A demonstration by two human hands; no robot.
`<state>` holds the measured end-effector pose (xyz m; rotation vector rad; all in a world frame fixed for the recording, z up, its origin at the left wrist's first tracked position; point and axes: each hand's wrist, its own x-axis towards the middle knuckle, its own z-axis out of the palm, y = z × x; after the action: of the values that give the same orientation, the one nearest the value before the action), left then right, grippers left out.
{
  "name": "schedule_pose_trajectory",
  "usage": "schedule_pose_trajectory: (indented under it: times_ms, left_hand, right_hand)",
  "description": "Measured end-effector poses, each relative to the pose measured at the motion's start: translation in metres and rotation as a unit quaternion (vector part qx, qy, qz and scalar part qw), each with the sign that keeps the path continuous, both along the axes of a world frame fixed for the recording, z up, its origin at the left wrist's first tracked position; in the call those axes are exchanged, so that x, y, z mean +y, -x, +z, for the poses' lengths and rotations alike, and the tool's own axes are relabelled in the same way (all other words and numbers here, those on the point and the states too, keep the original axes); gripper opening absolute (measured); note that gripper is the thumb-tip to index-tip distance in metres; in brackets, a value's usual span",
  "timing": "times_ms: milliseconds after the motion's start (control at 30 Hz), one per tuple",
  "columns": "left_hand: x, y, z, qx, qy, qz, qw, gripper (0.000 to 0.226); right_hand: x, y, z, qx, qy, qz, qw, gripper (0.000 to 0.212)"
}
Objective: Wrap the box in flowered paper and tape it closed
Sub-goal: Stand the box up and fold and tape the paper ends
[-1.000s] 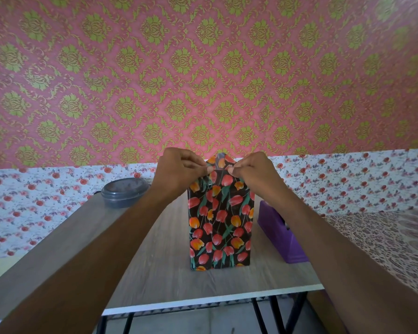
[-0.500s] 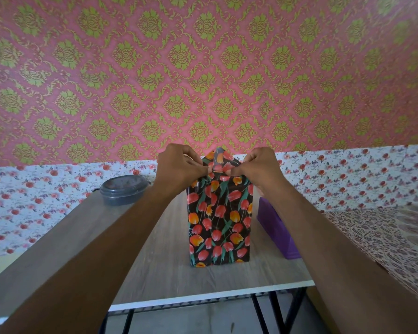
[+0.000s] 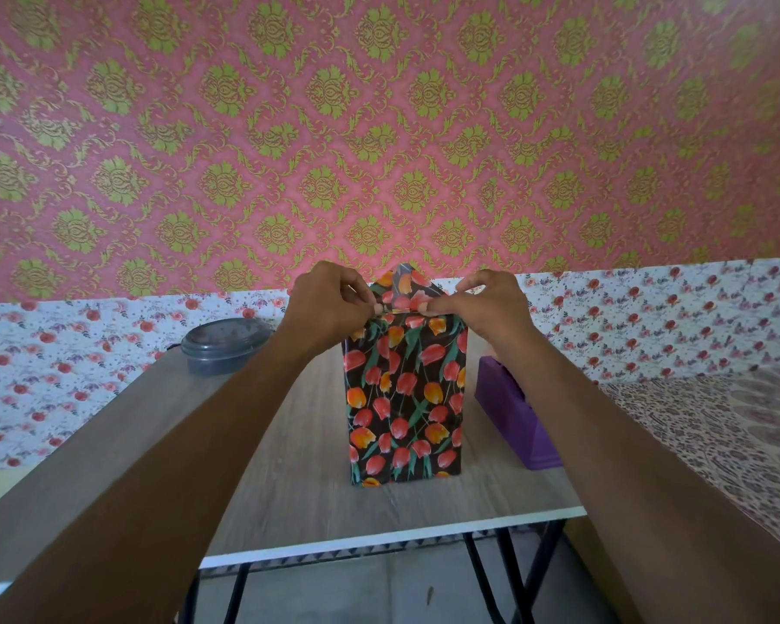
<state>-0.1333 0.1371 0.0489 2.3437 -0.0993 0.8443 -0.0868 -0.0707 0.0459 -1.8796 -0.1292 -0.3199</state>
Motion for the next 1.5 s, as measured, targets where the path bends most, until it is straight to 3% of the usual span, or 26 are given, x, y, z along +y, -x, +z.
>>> schedule_pose_trajectory:
  times_ms: [133, 267, 467, 700, 867, 967, 1067, 1133, 1333, 1500]
  left_hand:
    - [-0.003, -0.001, 0.002, -0.008, -0.044, -0.007, 0.999, 0.004]
    - [-0.008, 0.004, 0.000, -0.100, -0.069, -0.027, 0.992, 0.013]
    - [-0.021, 0.017, -0.022, -0.144, -0.266, -0.100, 0.948, 0.017]
    - [-0.022, 0.008, -0.031, -0.171, -0.245, -0.097, 0.949, 0.018]
    - [-0.022, 0.002, -0.032, -0.138, -0.204, -0.113, 0.963, 0.029]
    - [-0.032, 0.006, -0.031, -0.144, -0.245, -0.080, 0.955, 0.042]
    - [-0.040, 0.006, -0.034, -0.151, -0.295, -0.021, 0.943, 0.044]
    - [-0.041, 0.004, -0.037, -0.163, -0.294, -0.003, 0.942, 0.040]
    - [-0.046, 0.001, -0.045, -0.175, -0.256, 0.013, 0.951, 0.034]
    - [-0.046, -0.001, -0.044, -0.171, -0.238, 0.003, 0.956, 0.029]
  right_hand:
    - [0.003, 0.000, 0.003, 0.013, 0.007, -0.001, 1.000, 0.056]
    - [0.003, -0.003, 0.005, 0.025, 0.012, -0.009, 1.000, 0.051]
    - [0.005, -0.007, 0.000, -0.004, 0.013, -0.014, 1.000, 0.047]
    - [-0.003, -0.010, -0.016, -0.087, 0.012, -0.034, 0.996, 0.020]
    - [-0.030, -0.010, -0.051, -0.052, -0.102, -0.028, 0.993, 0.033]
    - [-0.055, -0.007, -0.084, -0.061, -0.043, -0.079, 0.994, 0.029]
    - [-0.081, -0.004, -0.113, -0.098, 0.075, -0.150, 0.981, 0.013]
    - [-0.096, -0.006, -0.130, -0.112, 0.122, -0.187, 0.968, 0.016]
    - [-0.122, -0.025, -0.163, 0.046, 0.204, -0.172, 0.963, 0.053]
    - [-0.126, -0.029, -0.135, 0.144, 0.063, -0.083, 0.984, 0.040]
